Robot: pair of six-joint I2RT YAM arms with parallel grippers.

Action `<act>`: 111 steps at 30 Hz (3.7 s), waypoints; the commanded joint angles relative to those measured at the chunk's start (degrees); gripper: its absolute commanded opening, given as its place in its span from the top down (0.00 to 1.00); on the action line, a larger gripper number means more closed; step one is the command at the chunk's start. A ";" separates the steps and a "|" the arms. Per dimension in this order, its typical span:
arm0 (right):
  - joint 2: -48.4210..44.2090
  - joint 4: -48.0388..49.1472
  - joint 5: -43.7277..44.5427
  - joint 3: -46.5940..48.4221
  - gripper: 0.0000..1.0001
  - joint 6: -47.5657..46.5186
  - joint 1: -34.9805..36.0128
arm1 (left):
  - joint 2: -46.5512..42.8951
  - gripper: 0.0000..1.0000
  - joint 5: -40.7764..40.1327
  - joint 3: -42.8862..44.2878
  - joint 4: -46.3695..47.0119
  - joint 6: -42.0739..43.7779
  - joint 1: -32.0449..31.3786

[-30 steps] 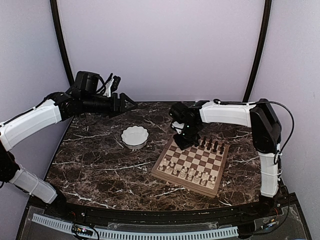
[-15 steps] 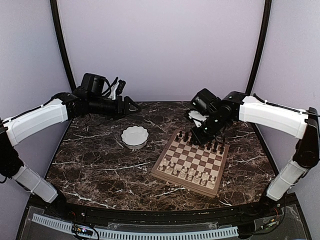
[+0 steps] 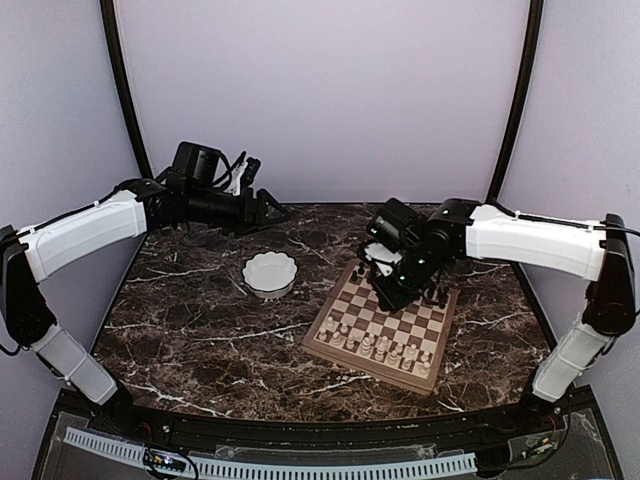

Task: Set up the chess pieces on the board
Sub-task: Place the pawn at c2, then reset both arms

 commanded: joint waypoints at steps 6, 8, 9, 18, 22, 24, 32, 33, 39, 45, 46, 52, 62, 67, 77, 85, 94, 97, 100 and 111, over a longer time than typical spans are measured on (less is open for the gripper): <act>13.81 1.25 -0.25 9.62 0.98 -5.50 2.17 | -1.29 0.36 0.16 2.24 -2.07 0.70 -0.27; 15.53 0.90 -0.73 10.41 0.98 -6.44 2.20 | -1.74 0.36 -0.07 1.79 -2.09 0.66 -0.27; 16.16 0.63 -0.78 10.84 0.98 -6.97 2.24 | -1.92 0.36 -0.10 1.55 -1.92 0.59 -0.27; 18.60 0.94 -5.00 11.52 0.98 -9.54 2.29 | -1.78 0.36 -0.04 1.51 -1.80 0.62 -0.22; 19.26 0.80 -5.73 11.39 0.98 -9.86 2.29 | -1.38 0.36 0.25 1.62 -1.74 0.57 -0.27; 19.35 0.85 -6.35 11.03 0.97 -10.11 2.29 | -1.07 0.36 0.38 1.69 -1.73 0.58 -0.27; 19.89 1.66 -6.97 10.25 0.96 -10.38 2.29 | 0.26 0.36 1.04 2.30 -1.25 -0.48 -0.23; 20.07 1.68 -7.10 10.38 0.96 -10.42 2.29 | 0.38 0.36 1.11 2.31 -1.18 -0.53 -0.26; 21.25 1.53 -7.34 10.83 0.96 -10.44 2.29 | 0.71 0.36 1.24 2.50 -1.56 -0.33 -0.27; 22.05 1.59 -6.97 10.77 0.95 -10.48 2.29 | 0.84 0.36 1.24 2.55 -1.90 -0.04 -0.26; 22.19 1.65 -7.10 10.85 0.95 -10.48 2.29 | 0.94 0.36 1.31 2.57 -1.90 -0.04 -0.27; 22.77 1.35 -7.68 11.56 0.93 -10.59 2.29 | 1.43 0.36 1.55 2.83 -1.99 0.08 -0.25; 21.86 0.15 -7.17 12.84 0.81 -9.91 2.20 | 2.14 0.36 1.80 3.03 -2.00 0.13 -0.27; 20.90 -1.28 -7.42 14.81 0.80 -9.29 1.89 | 2.57 0.36 2.02 3.66 -2.11 0.25 -0.27; 11.64 -4.51 -3.92 14.88 0.80 -8.34 -1.88 | 2.48 0.36 0.43 5.48 -4.61 2.50 -0.18; 1.90 -5.23 -0.47 13.98 0.78 -8.30 -6.03 | 0.82 0.36 -2.53 5.56 -8.95 5.96 0.12; -10.76 0.57 10.68 12.55 0.69 -3.92 -12.31 | -2.53 0.35 -11.32 6.95 -13.45 11.40 0.36; -17.04 5.17 13.31 9.81 0.60 -1.33 -15.28 | -3.09 0.35 -15.01 8.46 -15.51 13.60 0.44; -23.83 9.94 19.29 6.24 0.19 2.61 -17.14 | -3.95 0.34 -19.57 8.97 -16.47 15.86 0.43; -31.33 12.11 29.26 8.48 0.01 8.70 -18.04 | -5.70 0.33 -32.66 14.09 -18.09 23.62 0.45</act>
